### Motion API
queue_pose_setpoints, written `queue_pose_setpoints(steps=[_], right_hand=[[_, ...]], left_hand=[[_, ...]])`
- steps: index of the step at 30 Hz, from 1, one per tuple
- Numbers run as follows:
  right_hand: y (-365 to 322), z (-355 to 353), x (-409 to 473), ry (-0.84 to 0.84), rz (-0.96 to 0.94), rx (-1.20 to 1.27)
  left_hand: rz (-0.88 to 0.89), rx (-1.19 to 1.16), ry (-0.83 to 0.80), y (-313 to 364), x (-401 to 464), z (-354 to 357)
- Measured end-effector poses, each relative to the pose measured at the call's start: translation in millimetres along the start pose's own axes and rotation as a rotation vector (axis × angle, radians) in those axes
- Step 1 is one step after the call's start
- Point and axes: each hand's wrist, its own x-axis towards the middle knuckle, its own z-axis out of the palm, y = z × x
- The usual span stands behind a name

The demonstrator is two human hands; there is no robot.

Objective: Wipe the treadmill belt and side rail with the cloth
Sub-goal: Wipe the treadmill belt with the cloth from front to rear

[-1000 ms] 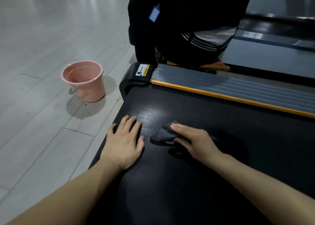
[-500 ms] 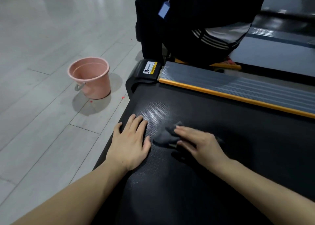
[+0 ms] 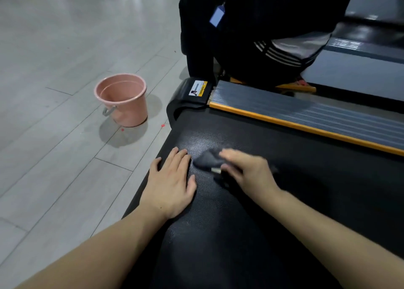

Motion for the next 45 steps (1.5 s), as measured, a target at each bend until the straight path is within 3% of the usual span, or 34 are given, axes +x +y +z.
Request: queue_pose_setpoints(steps=[4, 9, 12, 17, 20, 23, 27, 30, 33, 37, 40, 42, 45], right_hand=[[2, -6, -9, -0.106, -0.147, 0.045], [40, 1, 82, 0.088, 0.203, -0.099], [34, 7, 87, 0.111, 0.279, -0.109], [-3, -3, 1, 0.034, 0.063, -0.006], [-33, -19, -82, -0.133, -0.123, 0.118], [-4, -39, -84, -0.224, -0.205, 0.068], [61, -62, -19, 0.041, 0.087, -0.122], [75, -72, -4, 0.115, 0.304, -0.152], [43, -67, -47, 0.100, 0.193, -0.102], [-7, -76, -148, -0.101, -0.057, 0.014], [6, -87, -157, -0.189, -0.155, 0.012], [42, -89, -116, -0.090, -0.112, -0.083], [98, -101, -44, 0.102, 0.183, -0.214]], left_hand=[[0.006, 0.016, -0.014, 1, 0, 0], [0.016, 0.021, 0.001, -1, 1, 2], [0.020, 0.011, -0.015, -2, 4, 2], [0.019, -0.019, -0.002, -1, 1, 0], [0.024, -0.030, 0.000, -2, 1, 0], [0.029, -0.031, -0.002, 0, 0, 0], [0.104, 0.041, -0.012, 3, -4, -5], [0.152, 0.063, -0.057, 17, -11, -13], [0.200, 0.030, -0.070, 41, -21, -17], [0.235, 0.018, -0.111, 63, -33, -9], [0.242, 0.046, -0.127, 70, -40, -9], [0.244, 0.068, -0.132, 73, -43, -16], [0.202, 0.052, -0.163, 71, -49, -27]])
